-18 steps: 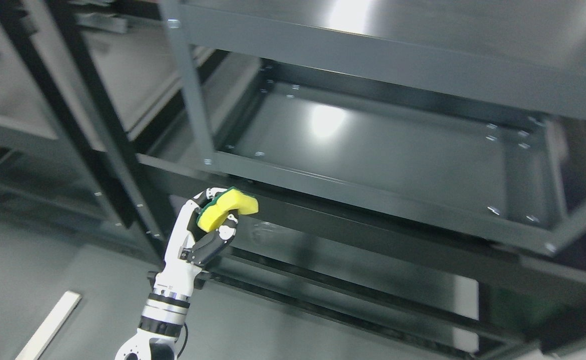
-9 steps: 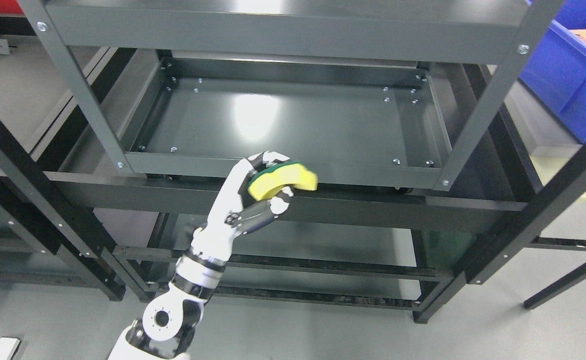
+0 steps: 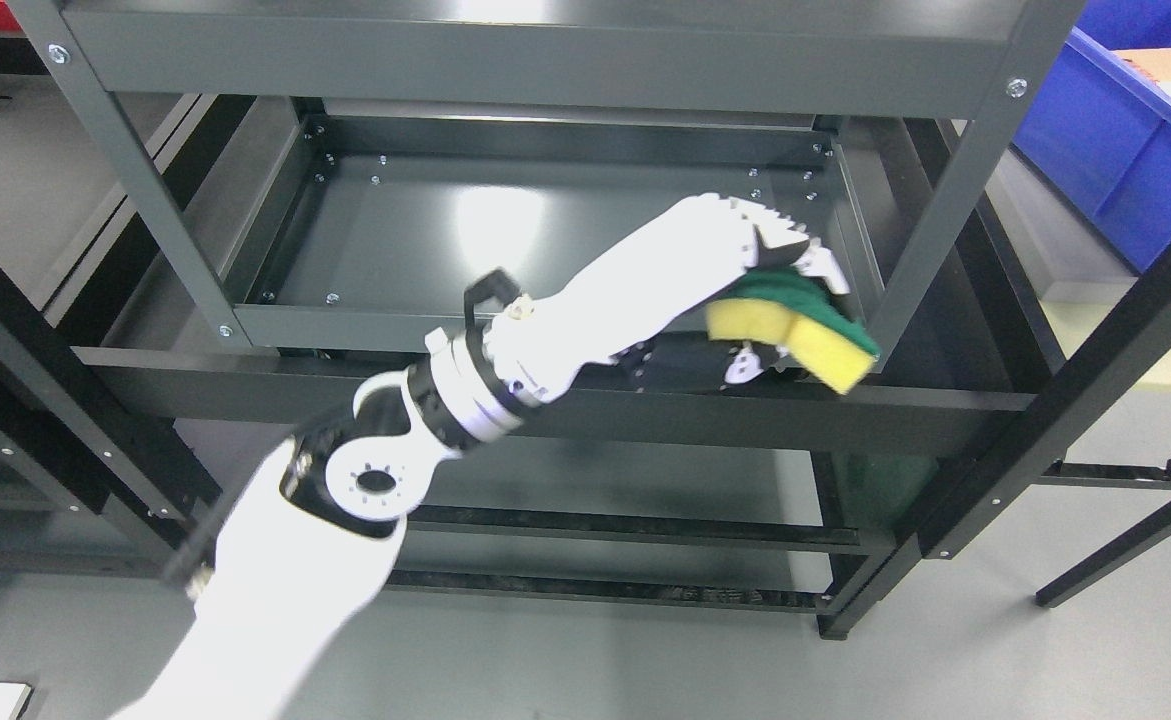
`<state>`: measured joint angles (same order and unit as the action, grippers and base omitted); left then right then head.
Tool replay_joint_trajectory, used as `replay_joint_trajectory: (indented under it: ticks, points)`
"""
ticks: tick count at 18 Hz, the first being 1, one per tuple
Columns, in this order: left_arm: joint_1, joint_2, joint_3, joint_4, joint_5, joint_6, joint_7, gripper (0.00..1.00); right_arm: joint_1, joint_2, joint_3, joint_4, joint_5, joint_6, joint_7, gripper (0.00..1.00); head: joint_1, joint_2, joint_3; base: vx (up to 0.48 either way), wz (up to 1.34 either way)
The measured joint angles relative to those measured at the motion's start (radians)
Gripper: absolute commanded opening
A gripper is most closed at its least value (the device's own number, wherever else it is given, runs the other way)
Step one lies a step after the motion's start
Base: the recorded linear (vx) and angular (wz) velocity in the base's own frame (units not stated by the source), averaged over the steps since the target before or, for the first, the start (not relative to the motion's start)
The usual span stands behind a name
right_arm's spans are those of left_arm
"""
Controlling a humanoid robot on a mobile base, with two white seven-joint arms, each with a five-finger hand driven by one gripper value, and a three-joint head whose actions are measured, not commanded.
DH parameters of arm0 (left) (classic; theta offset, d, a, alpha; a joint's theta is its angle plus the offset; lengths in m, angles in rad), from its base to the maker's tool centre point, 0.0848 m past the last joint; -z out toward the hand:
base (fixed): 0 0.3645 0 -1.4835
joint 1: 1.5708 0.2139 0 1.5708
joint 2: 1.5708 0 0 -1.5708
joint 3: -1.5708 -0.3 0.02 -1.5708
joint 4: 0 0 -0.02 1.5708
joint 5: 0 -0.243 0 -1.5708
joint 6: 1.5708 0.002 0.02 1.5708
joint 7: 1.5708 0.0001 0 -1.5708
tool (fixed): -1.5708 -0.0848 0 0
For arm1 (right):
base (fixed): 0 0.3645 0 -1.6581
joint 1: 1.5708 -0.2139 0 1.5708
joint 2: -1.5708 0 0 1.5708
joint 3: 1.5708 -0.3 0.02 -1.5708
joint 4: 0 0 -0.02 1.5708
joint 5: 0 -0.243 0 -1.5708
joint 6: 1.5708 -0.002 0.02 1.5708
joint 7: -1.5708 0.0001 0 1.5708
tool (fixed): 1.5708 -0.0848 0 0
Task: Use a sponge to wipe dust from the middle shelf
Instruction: 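Extend the left hand and press the sponge onto the middle shelf, then wipe the sponge across the shelf surface toward the left arm's side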
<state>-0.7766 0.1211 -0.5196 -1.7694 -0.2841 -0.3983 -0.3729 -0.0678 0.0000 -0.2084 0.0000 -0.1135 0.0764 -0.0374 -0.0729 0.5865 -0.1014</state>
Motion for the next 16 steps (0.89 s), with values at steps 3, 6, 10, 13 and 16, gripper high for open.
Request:
replay_joint_trajectory:
  ticks: [3,6,10,13,16]
  points:
    - [-0.199,0.037,-0.021,0.003,-0.096,-0.073,-0.027,0.0,0.0,0.0,0.0,0.0,0.0,0.0,0.0,1.0,0.0,0.0,0.0,0.016,0.07]
    - [-0.314,0.079,-0.015,0.006,-0.184,-0.168,-0.109,0.0,0.0,0.0,0.0,0.0,0.0,0.0,0.0,1.0,0.0,0.0,0.0,0.022,0.08]
    - [-0.339,0.145,0.057,0.009,-0.243,-0.303,-0.214,0.0,0.0,0.0,0.0,0.0,0.0,0.0,0.0,1.0,0.0,0.0,0.0,0.006,0.02]
    - [-0.306,0.197,0.133,0.009,-0.241,-0.36,-0.24,0.0,0.0,0.0,0.0,0.0,0.0,0.0,0.0,1.0,0.0,0.0,0.0,-0.004,-0.02]
    - [-0.256,0.274,0.224,0.008,-0.188,-0.379,-0.248,0.0,0.0,0.0,0.0,0.0,0.0,0.0,0.0,1.0,0.0,0.0,0.0,0.0,0.0]
